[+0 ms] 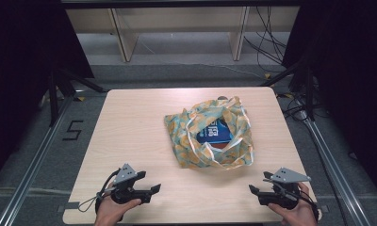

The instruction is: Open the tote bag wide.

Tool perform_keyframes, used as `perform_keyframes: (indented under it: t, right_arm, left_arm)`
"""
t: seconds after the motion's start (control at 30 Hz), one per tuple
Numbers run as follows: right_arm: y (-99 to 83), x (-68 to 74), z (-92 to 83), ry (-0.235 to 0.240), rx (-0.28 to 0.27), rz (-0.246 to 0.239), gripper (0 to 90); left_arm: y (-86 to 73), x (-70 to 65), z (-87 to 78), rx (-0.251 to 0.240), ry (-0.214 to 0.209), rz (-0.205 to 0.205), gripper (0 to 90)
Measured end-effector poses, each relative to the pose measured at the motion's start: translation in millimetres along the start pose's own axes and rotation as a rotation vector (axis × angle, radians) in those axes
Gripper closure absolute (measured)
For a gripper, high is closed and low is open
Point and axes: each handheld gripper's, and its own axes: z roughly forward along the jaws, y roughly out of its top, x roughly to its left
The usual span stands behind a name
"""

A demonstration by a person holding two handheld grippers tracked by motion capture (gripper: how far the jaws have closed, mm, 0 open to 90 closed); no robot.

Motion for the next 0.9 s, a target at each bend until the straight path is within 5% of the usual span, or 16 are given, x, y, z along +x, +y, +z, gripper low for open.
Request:
perform_keyframes:
  t: [0.03, 0.2, 0.33, 0.43, 0.83, 0.9]
  right_arm:
    - [-1.8, -2.1, 1.1, 0.002, -0.007, -0.038, 25.8]
    - [-7.0, 0.6, 2.9, 0.036, 0.033, -0.051, 25.9]
    - [-6.3, 0.6, 3.1, 0.001, 0.006, -0.072, 25.9]
    - [-7.1, 1.5, 3.4, -0.003, 0.022, -0.044, 25.9]
    - [-7.4, -2.7, 5.8, -0.014, 0.016, -0.072, 25.9]
    - [-7.7, -3.3, 6.9, 0.026, 0.02, -0.045, 25.9]
  left_arm:
    - [-0.4, 0.1, -0.4, 0.006, 0.007, 0.007, 20.5]
    - [-2.7, -1.9, 1.8, 0.026, 0.02, 0.015, 20.4]
    - [-2.9, -1.4, 2.4, 0.027, 0.019, 0.013, 20.3]
    - [-3.7, -1.2, 3.1, 0.021, 0.024, -0.005, 20.2]
    - [-3.2, 3.1, 2.3, 0.019, 0.038, 0.01, 20.2]
    - [-3.4, 1.7, 3.0, 0.01, 0.035, -0.009, 20.3]
